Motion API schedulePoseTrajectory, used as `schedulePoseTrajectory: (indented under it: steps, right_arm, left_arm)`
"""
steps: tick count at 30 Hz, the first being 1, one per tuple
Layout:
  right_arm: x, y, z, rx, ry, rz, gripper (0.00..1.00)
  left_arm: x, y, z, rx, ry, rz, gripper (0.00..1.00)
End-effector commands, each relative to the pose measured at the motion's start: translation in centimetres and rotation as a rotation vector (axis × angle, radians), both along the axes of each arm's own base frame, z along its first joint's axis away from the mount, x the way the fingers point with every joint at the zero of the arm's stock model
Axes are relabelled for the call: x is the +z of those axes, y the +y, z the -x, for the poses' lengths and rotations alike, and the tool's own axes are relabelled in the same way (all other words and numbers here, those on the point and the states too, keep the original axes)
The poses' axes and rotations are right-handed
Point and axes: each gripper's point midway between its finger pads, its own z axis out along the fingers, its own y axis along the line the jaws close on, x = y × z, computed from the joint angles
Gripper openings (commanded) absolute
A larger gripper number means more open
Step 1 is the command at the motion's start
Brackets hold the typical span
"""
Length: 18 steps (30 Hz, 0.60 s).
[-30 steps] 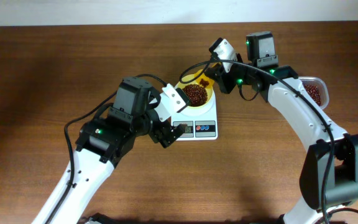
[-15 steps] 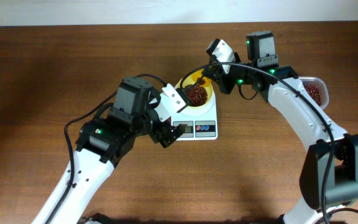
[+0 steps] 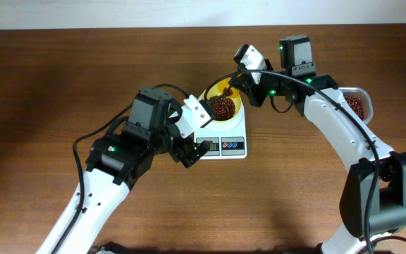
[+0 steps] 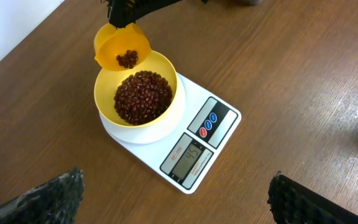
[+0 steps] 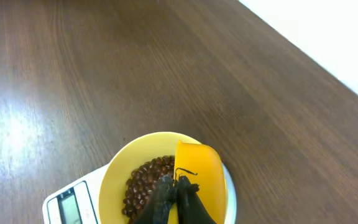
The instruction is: Scoop item into bowl and weigh 50g on scale
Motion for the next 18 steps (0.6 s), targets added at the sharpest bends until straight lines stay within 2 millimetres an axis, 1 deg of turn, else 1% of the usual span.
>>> schedulePoseTrajectory:
  steps: [1, 5, 18]
  right_arm:
    - [0.54, -0.14, -0.32, 0.039, -0.071, 0.009, 0.04]
    - [0.62, 0.12, -0.01, 0.054, -0.063, -0.004, 0.04]
    - [0.62, 0.09, -0.02, 0.055, -0.065, -0.002, 0.04]
  left_arm:
    - [0.12, -0.12, 0.29, -0.016, -0.004, 0.004, 0.99]
    - [0.12, -0.12, 0.29, -0.016, -0.004, 0.004, 0.99]
    - [0.12, -0.12, 0.29, -0.016, -0.004, 0.004, 0.99]
